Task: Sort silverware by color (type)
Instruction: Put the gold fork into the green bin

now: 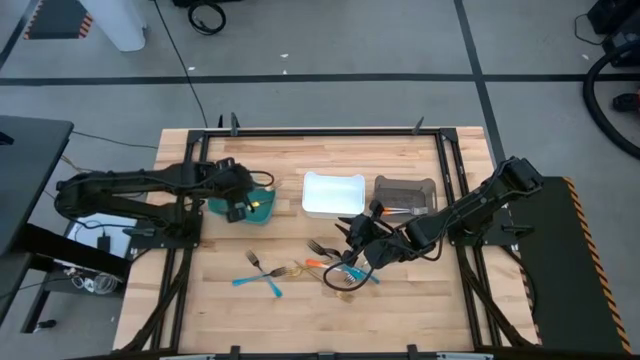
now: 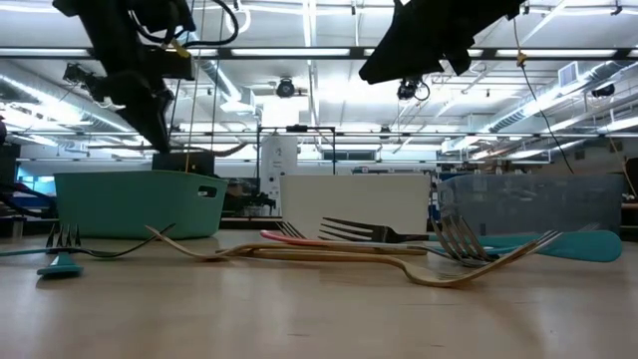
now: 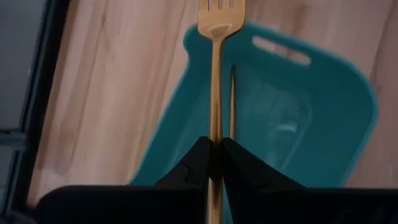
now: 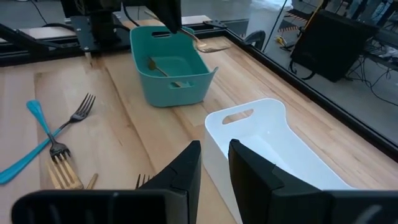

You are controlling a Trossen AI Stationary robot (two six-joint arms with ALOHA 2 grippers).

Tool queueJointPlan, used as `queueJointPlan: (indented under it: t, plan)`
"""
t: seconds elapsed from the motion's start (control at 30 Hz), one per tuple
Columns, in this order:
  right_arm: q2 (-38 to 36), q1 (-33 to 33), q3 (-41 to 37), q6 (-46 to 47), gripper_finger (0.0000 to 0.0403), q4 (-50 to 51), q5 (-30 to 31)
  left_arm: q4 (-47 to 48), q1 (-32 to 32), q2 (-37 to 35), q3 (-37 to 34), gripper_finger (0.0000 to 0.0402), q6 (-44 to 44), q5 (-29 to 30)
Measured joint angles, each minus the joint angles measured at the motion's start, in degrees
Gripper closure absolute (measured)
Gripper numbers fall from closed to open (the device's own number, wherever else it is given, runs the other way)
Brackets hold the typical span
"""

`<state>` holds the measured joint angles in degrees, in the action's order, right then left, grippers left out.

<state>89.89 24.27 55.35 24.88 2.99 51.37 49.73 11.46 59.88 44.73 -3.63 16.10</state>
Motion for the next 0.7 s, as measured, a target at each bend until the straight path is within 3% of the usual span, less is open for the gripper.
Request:
queueJointPlan:
  t: [0.27, 0.7]
  plan:
    - [0.0, 0.0, 0.0, -1.1, 0.0314, -0.9, -0.2, 10.4, 0.0, 5.1, 4.2, 0.0363, 1.2, 0.0]
    - [0.0, 0.0, 0.0, -1.6, 0.0314, -0.9, -0.3, 10.5, 0.0, 14.3, 4.2, 0.0363, -0.1, -0.1]
